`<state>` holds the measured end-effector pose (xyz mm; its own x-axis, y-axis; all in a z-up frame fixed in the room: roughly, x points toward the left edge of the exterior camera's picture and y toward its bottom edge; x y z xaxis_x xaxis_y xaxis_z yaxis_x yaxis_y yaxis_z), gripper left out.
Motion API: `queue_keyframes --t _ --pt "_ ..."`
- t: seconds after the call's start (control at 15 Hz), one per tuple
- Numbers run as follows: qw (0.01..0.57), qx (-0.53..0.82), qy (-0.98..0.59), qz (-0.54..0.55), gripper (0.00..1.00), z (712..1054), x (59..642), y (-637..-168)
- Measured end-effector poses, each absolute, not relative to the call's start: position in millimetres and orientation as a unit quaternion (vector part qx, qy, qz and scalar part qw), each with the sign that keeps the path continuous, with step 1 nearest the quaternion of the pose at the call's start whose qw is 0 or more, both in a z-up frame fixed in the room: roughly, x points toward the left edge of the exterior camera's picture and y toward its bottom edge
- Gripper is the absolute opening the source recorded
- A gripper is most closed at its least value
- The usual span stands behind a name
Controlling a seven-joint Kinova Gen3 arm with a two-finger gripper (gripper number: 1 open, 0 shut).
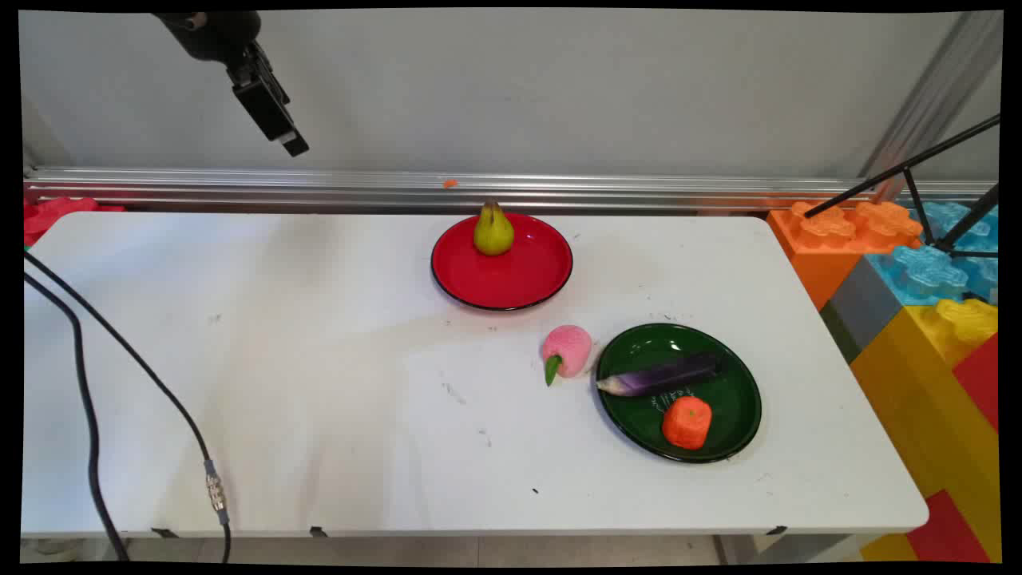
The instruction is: Pick up the eggplant from the green plate
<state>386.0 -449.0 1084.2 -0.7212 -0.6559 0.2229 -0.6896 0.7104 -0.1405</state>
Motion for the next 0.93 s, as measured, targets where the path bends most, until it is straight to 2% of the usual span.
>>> queue_keyframes --t 0.6,0.93 --pt "0.161 0.381 -0.908 0.07 1.0 1069.5 328.1 -448.9" --pt "0.211 0.391 -0.895 0.046 1.0 1047.1 277.1 -452.8"
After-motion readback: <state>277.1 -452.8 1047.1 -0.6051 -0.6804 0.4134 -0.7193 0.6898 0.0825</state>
